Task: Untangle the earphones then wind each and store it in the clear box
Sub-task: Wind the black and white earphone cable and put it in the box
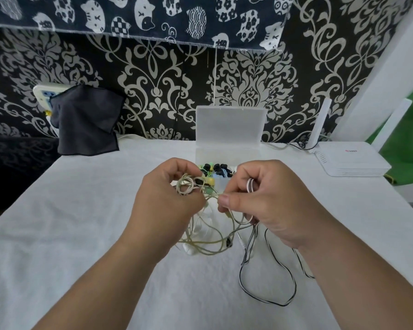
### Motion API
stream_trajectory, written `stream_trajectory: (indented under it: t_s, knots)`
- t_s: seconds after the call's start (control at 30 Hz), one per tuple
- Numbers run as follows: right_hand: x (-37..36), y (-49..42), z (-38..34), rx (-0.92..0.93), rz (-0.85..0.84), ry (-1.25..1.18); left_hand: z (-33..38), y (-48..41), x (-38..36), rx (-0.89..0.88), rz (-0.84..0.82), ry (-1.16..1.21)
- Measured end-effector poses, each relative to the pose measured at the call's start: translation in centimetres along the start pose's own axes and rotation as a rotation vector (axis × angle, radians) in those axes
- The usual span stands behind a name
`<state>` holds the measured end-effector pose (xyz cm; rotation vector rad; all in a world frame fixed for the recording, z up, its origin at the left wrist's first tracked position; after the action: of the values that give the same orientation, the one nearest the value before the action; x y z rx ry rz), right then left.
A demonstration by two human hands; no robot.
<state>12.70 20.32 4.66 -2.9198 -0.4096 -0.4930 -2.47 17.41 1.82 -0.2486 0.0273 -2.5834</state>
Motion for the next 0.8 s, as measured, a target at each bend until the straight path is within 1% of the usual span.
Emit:
stream_trajectory:
  t_s: [0.07, 0.17, 0.27, 0.37, 0.43, 0.5, 0.6, 0.67, 0.73, 0.8]
  knots:
    - [0.0, 0.0, -0.4, 0.025, -0.018, -0.019, 0.2, 0.2, 0.0, -0.012, 0.015, -0.035]
    - [0.1, -0.1, 0.0, -0.007, -0.031, -0.118, 0.7, 0.4, 0.2, -0.032, 0.049, -0.095]
    - [1.3, -0.7, 0.9, -0.055, 0.077, -0.172, 0.4, -0.3, 1.0, -0.030, 0.076, -0.133]
    - [2.7, -1.1, 1.6, -0.096, 0.195, -0.154, -0.7, -0.5, 0.6, 0.048, 0.009, -0.150]
    - [3.1, -1.2, 2.0, -0.119, 0.227, -0.053, -1.2, -0.2, -0.2, 0.132, -0.071, -0.086]
    - [3.3, -1.1, 2.8, -0.152, 0.238, 0.070, -1.8, 0.4, -1.2, 0.270, -0.149, 0.073]
    - [3.4, -1.0, 4.0, -0.202, 0.238, 0.154, -2.3, 1.0, -1.9, 0.424, -0.200, 0.235]
    - [3.1, -1.0, 4.3, -0.219, 0.219, 0.180, -2.4, 1.2, -2.0, 0.465, -0.214, 0.280]
    - [2.8, -0.9, 4.4, -0.217, 0.196, 0.189, -2.4, 1.4, -2.1, 0.477, -0.229, 0.272]
    - [2.5, -1.0, 4.1, -0.197, 0.177, 0.166, -2.7, 1.4, -2.0, 0.496, -0.209, 0.266]
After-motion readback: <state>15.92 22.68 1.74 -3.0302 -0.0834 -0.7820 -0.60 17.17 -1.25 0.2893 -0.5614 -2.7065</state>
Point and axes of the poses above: each hand's wrist, its own y-axis away from the middle knuckle, its own x-axis out of the back of the hand, z = x × y, the point moved 10 cm from there along -y, towards the middle knuckle, and after that the axes turned 12 degrees about z, right-handed, at the moved point
